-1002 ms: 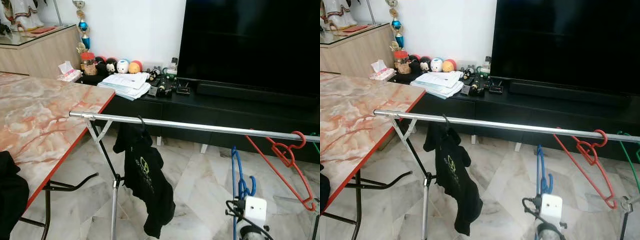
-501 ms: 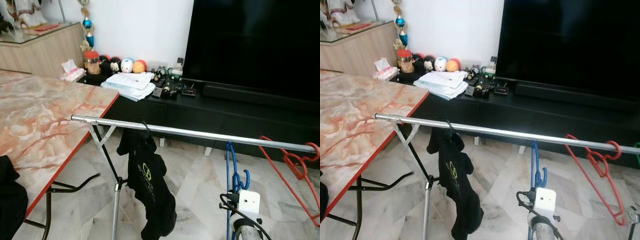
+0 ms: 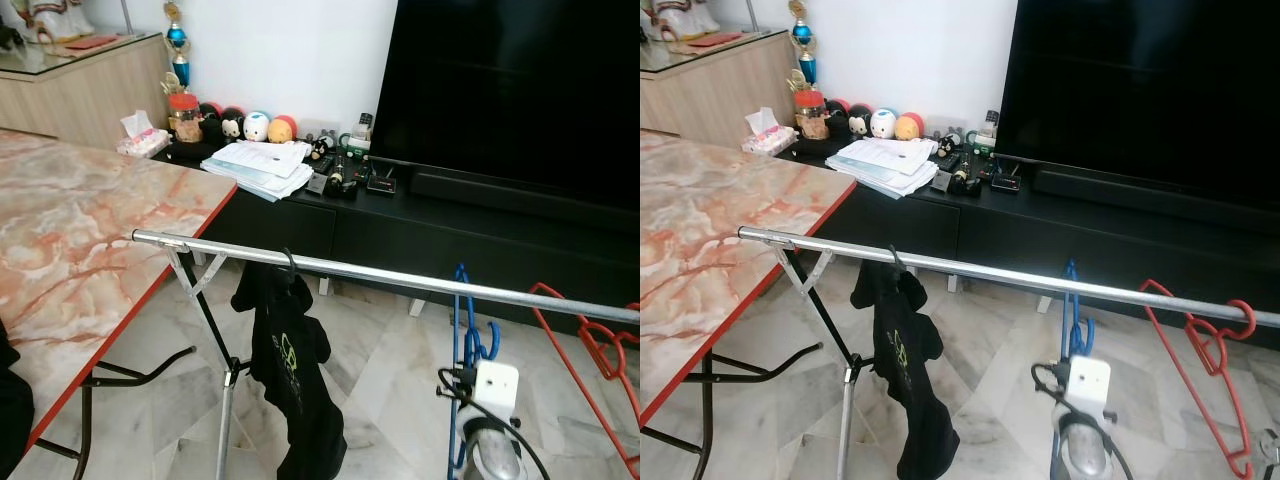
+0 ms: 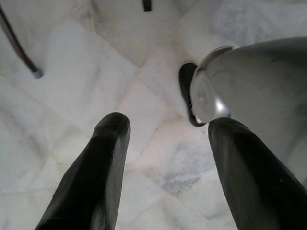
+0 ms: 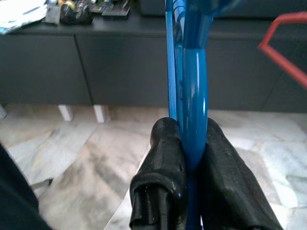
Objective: Hang hanger
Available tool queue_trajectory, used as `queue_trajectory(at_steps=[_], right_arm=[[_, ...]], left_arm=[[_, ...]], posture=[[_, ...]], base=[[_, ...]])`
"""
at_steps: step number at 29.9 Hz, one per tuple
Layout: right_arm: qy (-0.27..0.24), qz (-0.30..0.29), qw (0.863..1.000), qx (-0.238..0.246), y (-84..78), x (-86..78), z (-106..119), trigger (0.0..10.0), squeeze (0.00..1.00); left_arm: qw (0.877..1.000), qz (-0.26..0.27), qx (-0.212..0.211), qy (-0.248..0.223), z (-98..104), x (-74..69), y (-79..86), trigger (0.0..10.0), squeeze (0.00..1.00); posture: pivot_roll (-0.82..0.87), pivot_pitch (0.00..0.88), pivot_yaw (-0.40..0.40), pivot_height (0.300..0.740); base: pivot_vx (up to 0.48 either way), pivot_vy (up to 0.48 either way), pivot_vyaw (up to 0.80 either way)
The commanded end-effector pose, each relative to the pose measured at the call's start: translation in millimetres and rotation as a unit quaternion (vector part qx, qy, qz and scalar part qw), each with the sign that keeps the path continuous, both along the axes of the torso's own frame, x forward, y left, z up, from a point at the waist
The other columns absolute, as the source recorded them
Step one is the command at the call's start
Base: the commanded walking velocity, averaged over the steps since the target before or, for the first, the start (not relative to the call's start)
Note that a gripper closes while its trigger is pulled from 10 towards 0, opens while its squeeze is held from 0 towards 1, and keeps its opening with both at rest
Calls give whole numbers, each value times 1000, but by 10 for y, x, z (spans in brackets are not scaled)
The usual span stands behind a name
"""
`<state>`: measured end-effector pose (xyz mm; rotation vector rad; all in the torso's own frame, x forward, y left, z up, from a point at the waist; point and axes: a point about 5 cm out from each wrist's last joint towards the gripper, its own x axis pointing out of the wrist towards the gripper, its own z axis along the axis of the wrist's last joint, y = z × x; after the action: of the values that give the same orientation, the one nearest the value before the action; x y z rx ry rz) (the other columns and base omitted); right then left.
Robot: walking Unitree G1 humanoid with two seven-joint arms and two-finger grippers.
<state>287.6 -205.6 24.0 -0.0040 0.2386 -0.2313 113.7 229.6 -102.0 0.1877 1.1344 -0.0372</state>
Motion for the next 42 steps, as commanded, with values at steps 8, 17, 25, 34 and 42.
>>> queue_trajectory(at_steps=[8,17,25,34,42], right_arm=[[45,-36,998,-3,-92,338,196,10000,0],[67,-8,998,17,47,533,311,10000,0],[100,-5,994,40,114,588,314,10000,0],[96,-8,993,71,167,700,440,10000,0],[108,11,991,73,233,760,502,10000,0]], left_arm=[[1000,-1,-9,0,-9,-11,-34,10000,0],[1000,-5,-18,0,-36,30,-209,10000,0],[1000,-9,-22,3,-48,23,-264,10000,0],[1000,-13,-28,0,-60,57,-402,10000,0],[1000,-10,-24,-4,-36,48,-252,10000,0]], posture=[[91,0,-19,740],[99,0,-13,740],[108,0,-13,740],[117,0,-6,740],[124,0,-6,740]], base=[[0,0,0],[0,0,0],[0,0,0],[0,0,0],[0,0,0]])
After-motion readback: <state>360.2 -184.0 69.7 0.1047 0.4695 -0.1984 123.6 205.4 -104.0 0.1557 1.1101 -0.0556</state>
